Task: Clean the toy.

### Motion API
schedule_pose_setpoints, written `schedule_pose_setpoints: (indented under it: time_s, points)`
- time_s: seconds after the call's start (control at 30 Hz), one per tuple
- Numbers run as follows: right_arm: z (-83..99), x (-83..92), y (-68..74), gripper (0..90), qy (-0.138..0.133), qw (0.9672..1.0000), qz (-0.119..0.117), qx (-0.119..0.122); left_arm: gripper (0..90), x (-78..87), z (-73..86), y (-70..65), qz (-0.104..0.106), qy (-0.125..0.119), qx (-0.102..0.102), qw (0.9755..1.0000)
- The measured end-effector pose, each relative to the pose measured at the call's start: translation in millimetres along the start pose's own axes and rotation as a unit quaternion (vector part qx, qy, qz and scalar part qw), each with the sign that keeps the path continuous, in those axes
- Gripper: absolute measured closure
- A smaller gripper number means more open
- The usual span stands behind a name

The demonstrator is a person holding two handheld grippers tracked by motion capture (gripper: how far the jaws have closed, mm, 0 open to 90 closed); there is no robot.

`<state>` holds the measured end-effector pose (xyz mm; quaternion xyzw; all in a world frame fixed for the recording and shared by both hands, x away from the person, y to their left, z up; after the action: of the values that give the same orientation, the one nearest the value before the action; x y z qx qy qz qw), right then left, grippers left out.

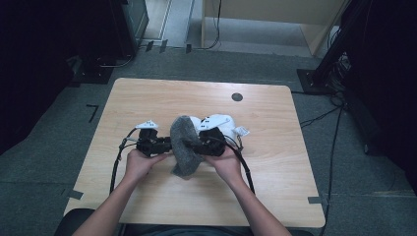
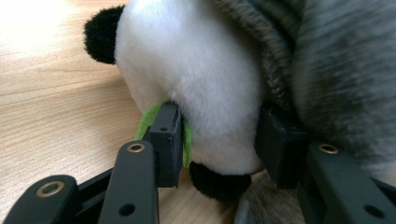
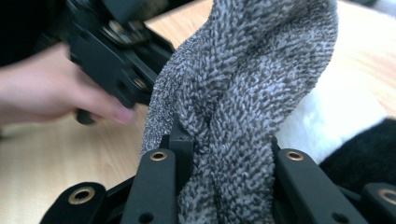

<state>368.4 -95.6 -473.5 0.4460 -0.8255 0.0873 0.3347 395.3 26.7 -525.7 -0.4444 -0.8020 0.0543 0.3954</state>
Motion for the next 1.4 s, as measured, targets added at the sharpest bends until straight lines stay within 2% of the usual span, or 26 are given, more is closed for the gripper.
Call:
schedule_pose_setpoints:
  time_s: [0.1, 0.23, 0.43, 0.7, 0.77, 0.83, 0.93, 1.4]
  points:
    - [6.0, -3.2, -6.8, 69.4, 0.013, 0.9997, 0.021, 0.003, 54.8, -0.1, 0.0, -0.1, 0.0, -0.001, 0.0, 1.0]
    - [7.9, 2.7, -14.8, 69.1, 0.011, 0.9995, 0.03, -0.005, 54.9, -0.1, -0.2, 0.0, 0.0, 0.0, -0.001, 1.0]
    - [13.2, 13.5, -23.2, 65.0, 0.024, 0.9981, 0.055, -0.012, 54.9, -0.6, -0.7, 0.2, -0.002, 0.001, -0.003, 1.0]
    - [16.7, 32.3, -28.5, 55.0, 0.024, 0.9967, 0.078, 0.002, 54.9, -1.2, -1.7, 0.2, -0.002, 0.0, -0.003, 1.0]
    - [17.5, 36.8, -30.0, 56.9, 0.024, 0.9959, 0.087, 0.007, 55.0, -1.5, -1.9, 0.1, -0.002, 0.001, -0.002, 1.0]
    - [19.1, 41.4, -31.9, 63.4, 0.029, 0.9947, 0.098, 0.011, 55.1, -1.7, -2.1, -0.1, -0.002, 0.001, -0.003, 1.0]
    - [21.0, 48.2, -36.1, 67.7, 0.03, 0.9947, 0.098, 0.006, 55.1, -2.1, -2.4, -0.3, -0.001, 0.001, -0.002, 1.0]
    - [29.8, 85.4, -64.6, 68.3, 0.012, 0.9921, 0.119, -0.036, 55.1, -2.0, -3.3, -0.4, 0.002, -0.001, 0.001, 1.0]
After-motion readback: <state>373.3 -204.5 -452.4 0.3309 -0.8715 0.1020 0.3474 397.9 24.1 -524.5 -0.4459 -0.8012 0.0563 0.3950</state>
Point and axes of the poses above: each handheld gripper's, and its own axes: x roughly backward along the jaws, z roughly out of its underside, y roughly to its left, the point moved 8 cm from there along -x, roughly forward along the jaws, and after that the axes turned 4 degrees about y, right-handed, at the moved point
